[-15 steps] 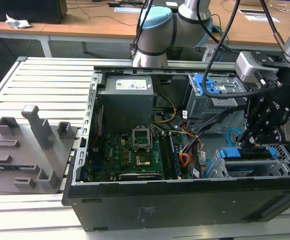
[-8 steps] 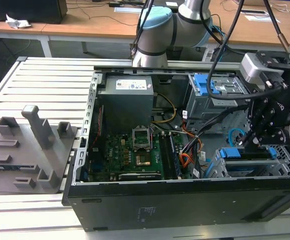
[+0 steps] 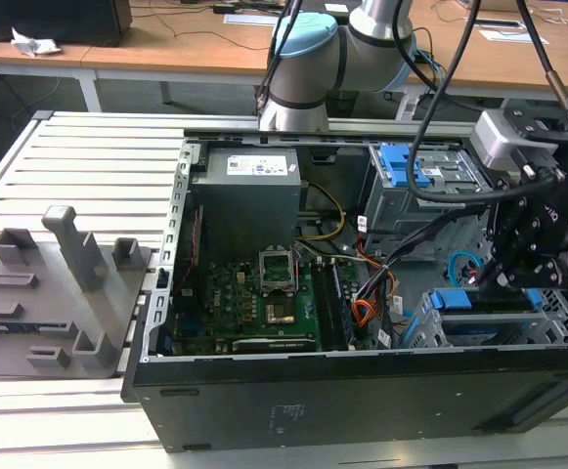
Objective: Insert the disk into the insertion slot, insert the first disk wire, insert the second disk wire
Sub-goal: 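Insert the second disk wire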
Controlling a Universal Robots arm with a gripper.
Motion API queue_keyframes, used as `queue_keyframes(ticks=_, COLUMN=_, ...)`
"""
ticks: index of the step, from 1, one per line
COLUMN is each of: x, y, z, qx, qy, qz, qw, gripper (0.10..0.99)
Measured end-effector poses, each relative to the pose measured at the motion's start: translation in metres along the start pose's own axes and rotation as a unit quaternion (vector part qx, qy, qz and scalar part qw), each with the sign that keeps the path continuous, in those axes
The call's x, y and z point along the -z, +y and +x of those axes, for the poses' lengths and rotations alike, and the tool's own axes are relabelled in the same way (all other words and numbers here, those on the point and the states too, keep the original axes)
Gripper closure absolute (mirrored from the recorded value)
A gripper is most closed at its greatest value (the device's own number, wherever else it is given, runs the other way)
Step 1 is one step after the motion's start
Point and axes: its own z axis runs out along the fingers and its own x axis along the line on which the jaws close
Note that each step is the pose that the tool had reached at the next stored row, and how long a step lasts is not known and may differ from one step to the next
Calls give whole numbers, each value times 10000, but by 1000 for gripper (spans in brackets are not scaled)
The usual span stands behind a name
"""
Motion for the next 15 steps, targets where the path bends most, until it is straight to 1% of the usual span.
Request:
queue_keyframes(ticks=3, x=2, y=0, z=7, qx=0, qy=0, qz=0, qw=10000, gripper=922)
queue_keyframes(ticks=5, x=35, y=2, z=8, qx=-1, qy=12, qz=1, qw=10000, gripper=922)
queue_keyframes(ticks=8, x=34, y=2, z=8, qx=7, qy=17, qz=2, qw=10000, gripper=922)
queue_keyframes(ticks=15, x=1, y=0, z=10, qx=111, qy=28, qz=4, qw=9999, gripper=922)
